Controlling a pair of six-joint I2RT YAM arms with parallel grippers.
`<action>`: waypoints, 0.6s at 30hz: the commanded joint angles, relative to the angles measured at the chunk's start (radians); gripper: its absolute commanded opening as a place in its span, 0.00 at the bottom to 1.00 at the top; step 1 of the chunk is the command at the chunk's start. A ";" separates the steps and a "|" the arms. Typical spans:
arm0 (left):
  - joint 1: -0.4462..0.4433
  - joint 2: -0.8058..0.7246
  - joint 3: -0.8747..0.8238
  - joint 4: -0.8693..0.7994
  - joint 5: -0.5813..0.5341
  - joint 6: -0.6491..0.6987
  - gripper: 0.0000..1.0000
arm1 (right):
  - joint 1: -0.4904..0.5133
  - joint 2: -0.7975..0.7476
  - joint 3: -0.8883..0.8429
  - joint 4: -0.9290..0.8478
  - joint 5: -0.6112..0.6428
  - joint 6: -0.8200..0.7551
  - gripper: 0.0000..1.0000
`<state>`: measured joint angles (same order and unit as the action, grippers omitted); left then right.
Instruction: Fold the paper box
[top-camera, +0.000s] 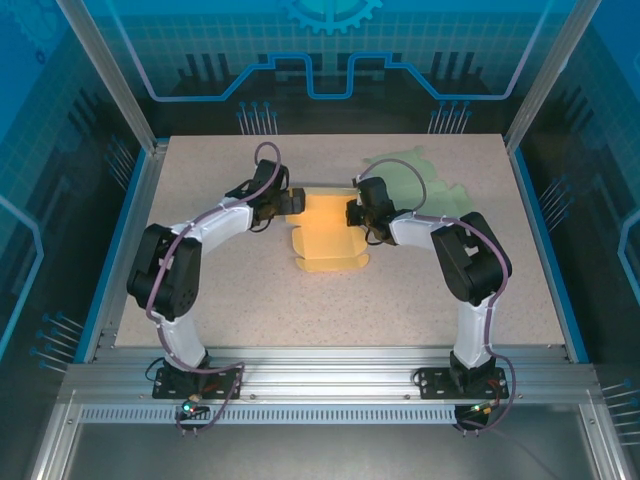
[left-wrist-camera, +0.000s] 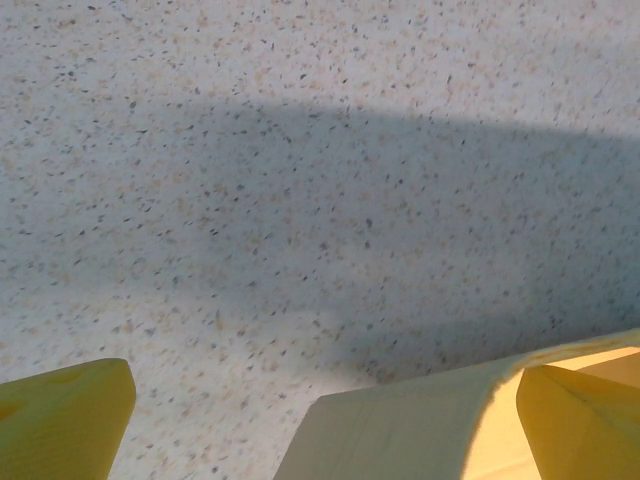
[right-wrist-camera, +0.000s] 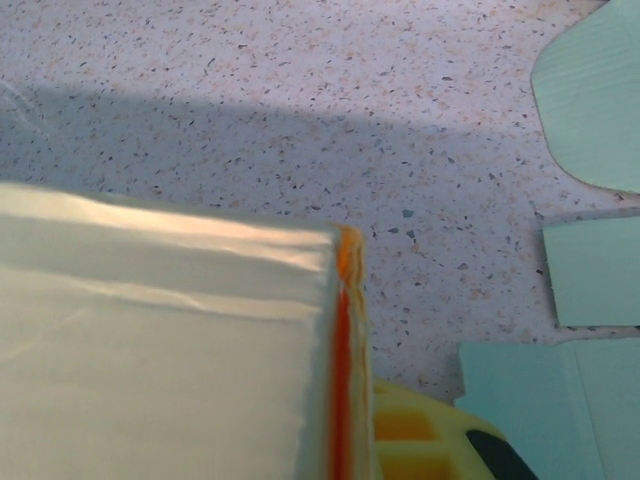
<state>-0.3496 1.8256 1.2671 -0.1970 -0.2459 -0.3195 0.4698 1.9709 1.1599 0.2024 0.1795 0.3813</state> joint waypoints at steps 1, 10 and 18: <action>-0.008 0.028 0.028 0.119 0.095 -0.096 0.99 | 0.015 -0.003 0.018 0.008 -0.045 0.025 0.11; 0.000 -0.106 -0.096 0.031 0.001 -0.189 0.99 | 0.018 0.005 0.051 -0.088 0.041 0.084 0.10; 0.003 -0.329 -0.346 0.062 0.029 -0.317 0.99 | 0.024 0.014 0.063 -0.099 0.038 0.092 0.10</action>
<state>-0.3489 1.5478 0.9699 -0.1505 -0.2268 -0.5606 0.4778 1.9713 1.1908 0.1265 0.2089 0.4564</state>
